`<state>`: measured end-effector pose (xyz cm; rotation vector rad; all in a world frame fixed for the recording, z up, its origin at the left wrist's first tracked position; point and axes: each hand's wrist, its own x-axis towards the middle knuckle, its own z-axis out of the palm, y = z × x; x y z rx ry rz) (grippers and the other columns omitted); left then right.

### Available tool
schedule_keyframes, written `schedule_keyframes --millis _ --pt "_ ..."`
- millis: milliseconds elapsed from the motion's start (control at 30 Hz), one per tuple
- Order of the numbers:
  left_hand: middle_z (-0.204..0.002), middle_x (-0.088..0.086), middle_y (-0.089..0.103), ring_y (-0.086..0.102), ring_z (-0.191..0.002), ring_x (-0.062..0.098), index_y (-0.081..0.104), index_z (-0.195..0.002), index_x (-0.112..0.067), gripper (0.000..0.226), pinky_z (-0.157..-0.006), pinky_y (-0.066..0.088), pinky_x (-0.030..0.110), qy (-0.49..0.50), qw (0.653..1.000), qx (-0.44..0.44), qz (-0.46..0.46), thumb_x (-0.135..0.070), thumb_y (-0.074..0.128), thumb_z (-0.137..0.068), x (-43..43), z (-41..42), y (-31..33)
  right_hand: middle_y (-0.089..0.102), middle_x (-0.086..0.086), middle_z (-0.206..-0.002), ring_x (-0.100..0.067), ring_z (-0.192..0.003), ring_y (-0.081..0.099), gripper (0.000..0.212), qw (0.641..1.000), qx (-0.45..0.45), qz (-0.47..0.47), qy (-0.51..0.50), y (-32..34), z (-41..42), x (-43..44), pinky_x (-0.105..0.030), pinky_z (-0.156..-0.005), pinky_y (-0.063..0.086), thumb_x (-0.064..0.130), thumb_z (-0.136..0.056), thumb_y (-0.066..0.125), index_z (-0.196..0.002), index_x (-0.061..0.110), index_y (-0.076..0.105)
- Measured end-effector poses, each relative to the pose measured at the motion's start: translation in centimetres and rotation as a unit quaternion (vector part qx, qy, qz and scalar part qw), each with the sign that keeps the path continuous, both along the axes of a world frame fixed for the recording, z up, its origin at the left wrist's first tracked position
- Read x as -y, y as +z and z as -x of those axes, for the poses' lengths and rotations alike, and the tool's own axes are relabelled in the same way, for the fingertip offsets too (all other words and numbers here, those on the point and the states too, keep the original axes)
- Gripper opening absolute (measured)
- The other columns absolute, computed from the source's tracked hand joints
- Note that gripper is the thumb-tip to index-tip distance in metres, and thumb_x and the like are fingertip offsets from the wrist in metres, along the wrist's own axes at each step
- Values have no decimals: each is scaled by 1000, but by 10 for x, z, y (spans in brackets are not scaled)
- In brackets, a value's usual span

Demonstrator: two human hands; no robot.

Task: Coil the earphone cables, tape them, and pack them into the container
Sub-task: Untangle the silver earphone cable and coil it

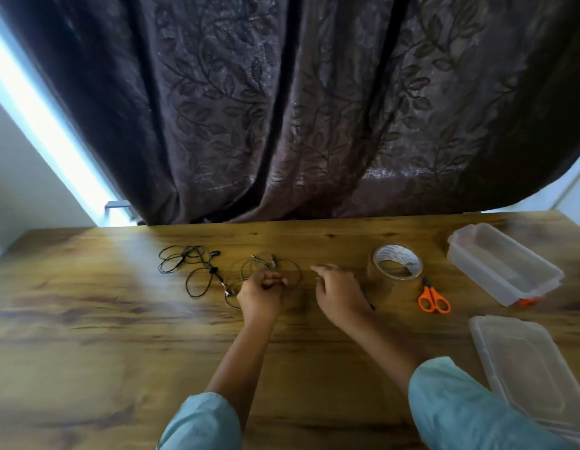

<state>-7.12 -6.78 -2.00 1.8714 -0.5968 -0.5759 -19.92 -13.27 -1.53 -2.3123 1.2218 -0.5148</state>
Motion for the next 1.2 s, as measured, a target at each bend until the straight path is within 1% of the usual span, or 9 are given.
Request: schedule_keyframes --millis 133,267,533,633,733,867,1000,1133,1200 --pt "-81 0 71 67 -79 18 66 -77 -21 14 -73 57 34 45 998 -51 19 -9 70 -81 -18 -29 -3 43 -2 -145 -23 -133 39 47 992 -63 -19 105 -4 -36 -5 -37 -106 41 11 -97 40 -143 23 42" --pt "-85 7 70 67 -82 25 65 -79 -18 12 -69 57 37 79 992 -93 31 -6 68 -82 -34 -51 -10 31 -1 -154 -28 -140 26 61 975 -173 -4 141 -17 -63 -15 -44 -109 33 7 -95 39 -148 36 25" --pt "-87 1 70 67 -85 26 65 -80 -28 16 -78 57 49 95 991 -97 16 -13 70 -81 -36 -67 -21 58 3 -128 -15 -113 56 40 982 -89 33 165 -25 -66 -15 -33 -90 51 -4 -90 42 -113 19 66" --pt "-99 -3 67 64 -92 18 61 -90 -31 24 -80 57 44 51 997 -48 -3 -10 70 -81 -31 -63 -24 60 4 -120 -15 -107 59 37 984 -38 18 171 -19 -56 -18 -33 -83 53 -5 -89 43 -101 19 68" --pt "-117 0 55 54 -101 16 54 -119 -25 46 -84 50 34 -19 993 97 -70 -8 69 -79 -29 -60 -25 61 6 -110 -11 -100 58 30 983 12 -15 185 -8 -46 -23 -31 -83 51 -1 -89 47 -96 21 66" --pt "-129 8 39 49 -111 25 47 -133 -24 55 -91 46 37 -86 962 182 -186 -16 65 -82 -30 -55 -25 66 13 -90 -5 -81 62 27 958 37 -157 237 0 -35 -27 -28 -74 51 7 -89 51 -99 30 60" --pt "-129 7 45 38 -125 26 60 -117 -23 33 -99 39 37 -106 945 210 -227 -19 63 -84 -32 -52 -24 62 9 -96 -10 -70 59 28 981 50 -125 137 -6 -37 -22 -28 -61 50 7 -95 44 -110 27 56" --pt "-121 6 51 40 -121 24 64 -104 -26 22 -95 40 36 -98 951 206 -208 -18 64 -83 -33 -48 -23 50 -2 -126 -12 -98 57 34 998 -12 -42 55 -15 -41 -12 -24 -76 52 5 -96 46 -127 19 51" --pt "-120 6 51 42 -120 26 63 -105 -24 24 -96 39 36 -94 953 200 -208 -16 62 -83 -33 -45 -23 40 -3 -138 -17 -106 56 44 995 -56 -54 61 -21 -45 -11 -21 -72 48 5 -96 47 -136 21 46"
